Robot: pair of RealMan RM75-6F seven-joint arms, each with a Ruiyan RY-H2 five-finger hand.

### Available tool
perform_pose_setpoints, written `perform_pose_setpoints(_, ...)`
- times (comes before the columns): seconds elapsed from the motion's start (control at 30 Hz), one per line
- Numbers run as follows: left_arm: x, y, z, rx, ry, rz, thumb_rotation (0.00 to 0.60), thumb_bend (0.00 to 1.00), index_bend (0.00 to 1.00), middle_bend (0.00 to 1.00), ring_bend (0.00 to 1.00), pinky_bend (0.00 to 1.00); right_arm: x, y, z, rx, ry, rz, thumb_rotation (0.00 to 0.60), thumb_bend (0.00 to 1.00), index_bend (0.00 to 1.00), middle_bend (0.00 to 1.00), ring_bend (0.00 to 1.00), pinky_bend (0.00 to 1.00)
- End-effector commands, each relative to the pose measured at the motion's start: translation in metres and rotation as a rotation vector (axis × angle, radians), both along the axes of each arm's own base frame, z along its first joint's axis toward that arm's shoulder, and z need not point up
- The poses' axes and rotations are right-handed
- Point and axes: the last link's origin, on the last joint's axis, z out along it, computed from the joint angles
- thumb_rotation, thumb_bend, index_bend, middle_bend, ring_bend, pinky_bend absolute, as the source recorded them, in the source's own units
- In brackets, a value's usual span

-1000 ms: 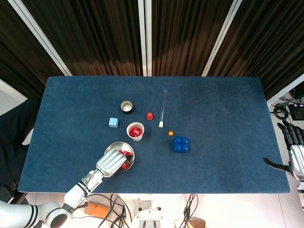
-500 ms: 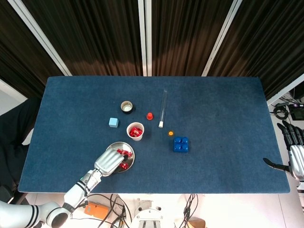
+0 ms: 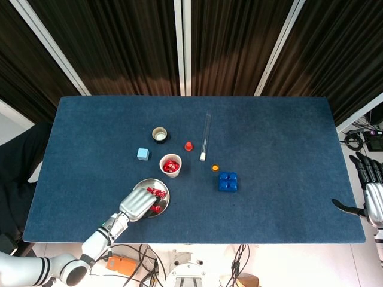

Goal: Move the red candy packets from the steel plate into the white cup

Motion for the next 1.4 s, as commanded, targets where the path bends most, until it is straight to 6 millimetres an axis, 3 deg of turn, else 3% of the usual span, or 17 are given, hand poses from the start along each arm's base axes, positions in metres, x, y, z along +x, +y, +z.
perform_pose_setpoints(0.03,0.009,0.005,0.019,0.037,-0.086,0.02,0.6,0.36,0.57,0.85,0.77,0.79,0.0,0.0,0.0,0.0,0.0,0.001,0.6,0.16,0.0,0.06,0.0,0.1)
perform_pose_setpoints(0.23,0.035,0.029,0.056,0.117,-0.25,0.024,0.6,0.35,0.57,0.85,0.77,0.79,0.0,0.0,-0.001,0.0,-0.003,0.004,0.6,0.16,0.0,0.06,0.0,0.1)
perform_pose_setpoints(0.33,0.053,0.047,0.066,0.137,-0.307,0.023,0.6,0.35,0.57,0.85,0.77,0.79,0.001,-0.001,-0.001,0.001,-0.005,0.006,0.6,0.16,0.0,0.06,0.0,0.1)
perform_pose_setpoints(0.53,0.077,0.086,0.06,0.138,-0.306,0.049,0.6,0.36,0.57,0.85,0.77,0.79,0.0,-0.001,-0.001,0.001,-0.008,0.005,0.6,0.16,0.0,0.06,0.0,0.1)
perform_pose_setpoints(0.73,0.085,0.11,0.042,0.142,-0.23,0.093,0.6,0.36,0.55,0.85,0.77,0.79,-0.002,0.0,-0.001,0.0,-0.007,-0.001,0.6,0.16,0.0,0.06,0.0,0.1)
perform_pose_setpoints(0.93,0.081,0.117,0.031,0.138,-0.169,0.13,0.6,0.34,0.51,0.85,0.77,0.79,-0.004,0.0,0.0,-0.002,-0.008,-0.012,0.6,0.16,0.0,0.06,0.0,0.1)
perform_pose_setpoints(1.17,0.078,0.114,0.032,0.138,-0.172,0.141,0.6,0.28,0.29,0.84,0.76,0.79,-0.003,-0.002,-0.002,0.004,-0.008,-0.011,0.6,0.16,0.0,0.06,0.0,0.1)
perform_pose_setpoints(1.4,0.072,0.101,0.05,0.187,-0.234,0.117,0.6,0.25,0.27,0.84,0.76,0.79,-0.002,-0.003,-0.002,0.004,-0.008,-0.006,0.6,0.16,0.0,0.06,0.0,0.1)
